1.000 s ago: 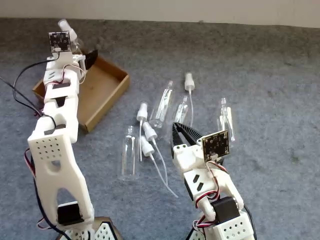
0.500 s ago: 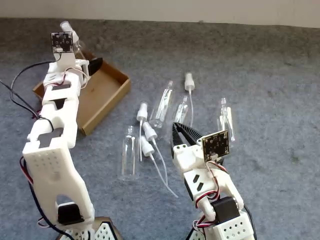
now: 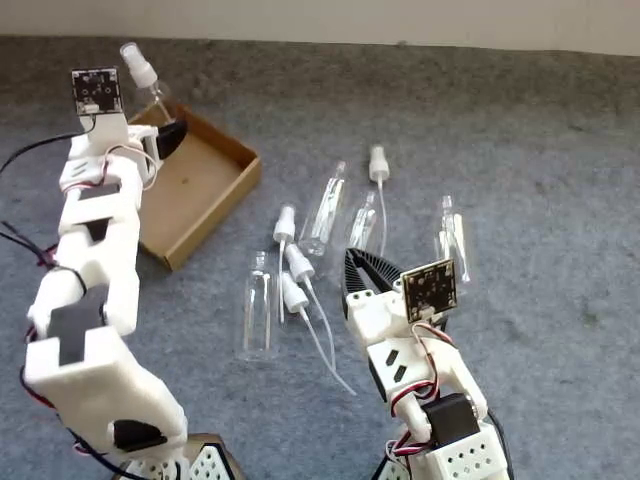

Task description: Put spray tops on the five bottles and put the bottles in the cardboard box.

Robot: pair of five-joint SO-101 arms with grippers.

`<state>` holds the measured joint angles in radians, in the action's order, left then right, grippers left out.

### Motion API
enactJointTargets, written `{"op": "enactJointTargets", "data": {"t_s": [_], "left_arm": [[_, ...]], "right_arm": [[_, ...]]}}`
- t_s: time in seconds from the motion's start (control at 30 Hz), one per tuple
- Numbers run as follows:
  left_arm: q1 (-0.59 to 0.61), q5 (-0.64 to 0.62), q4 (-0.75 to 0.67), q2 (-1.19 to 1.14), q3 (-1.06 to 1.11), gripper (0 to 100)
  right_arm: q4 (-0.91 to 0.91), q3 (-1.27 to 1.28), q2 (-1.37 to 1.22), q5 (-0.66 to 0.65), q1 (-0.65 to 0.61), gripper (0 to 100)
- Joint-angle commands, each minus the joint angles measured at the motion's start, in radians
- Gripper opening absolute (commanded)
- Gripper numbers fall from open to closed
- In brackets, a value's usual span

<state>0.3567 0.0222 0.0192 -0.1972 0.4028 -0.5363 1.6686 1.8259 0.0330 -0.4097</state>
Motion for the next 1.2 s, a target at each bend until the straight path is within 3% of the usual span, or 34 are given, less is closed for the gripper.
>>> {"op": "enactJointTargets", "data": {"t_s": [0.0, 0.13, 0.37, 0.67, 0.97, 1.17], "left_arm": [[0.002, 0.049, 0.014, 0.22, 0.145, 40], [-0.007, 0.196, 0.117, 0.349, 0.257, 40], [-0.025, 0.199, 0.531, 0.572, 0.278, 40], [-0.217, 0.196, 1.085, 0.842, 0.271, 40], [-0.36, -0.002, 1.514, 0.78, 0.108, 40], [-0.403, -0.048, 1.571, 0.673, 0.101, 40]], "right_arm": [[-0.002, 0.147, 0.012, 0.002, 0.05, 1.1], [0.007, 0.147, 0.013, 0.003, 0.166, 1.1], [0.035, 0.147, 0.013, 0.008, 0.194, 1.1], [0.035, 0.147, 0.013, 0.008, 0.194, 1.1], [0.033, 0.147, 0.013, 0.008, 0.194, 1.1], [0.033, 0.147, 0.013, 0.008, 0.194, 1.1]]}}
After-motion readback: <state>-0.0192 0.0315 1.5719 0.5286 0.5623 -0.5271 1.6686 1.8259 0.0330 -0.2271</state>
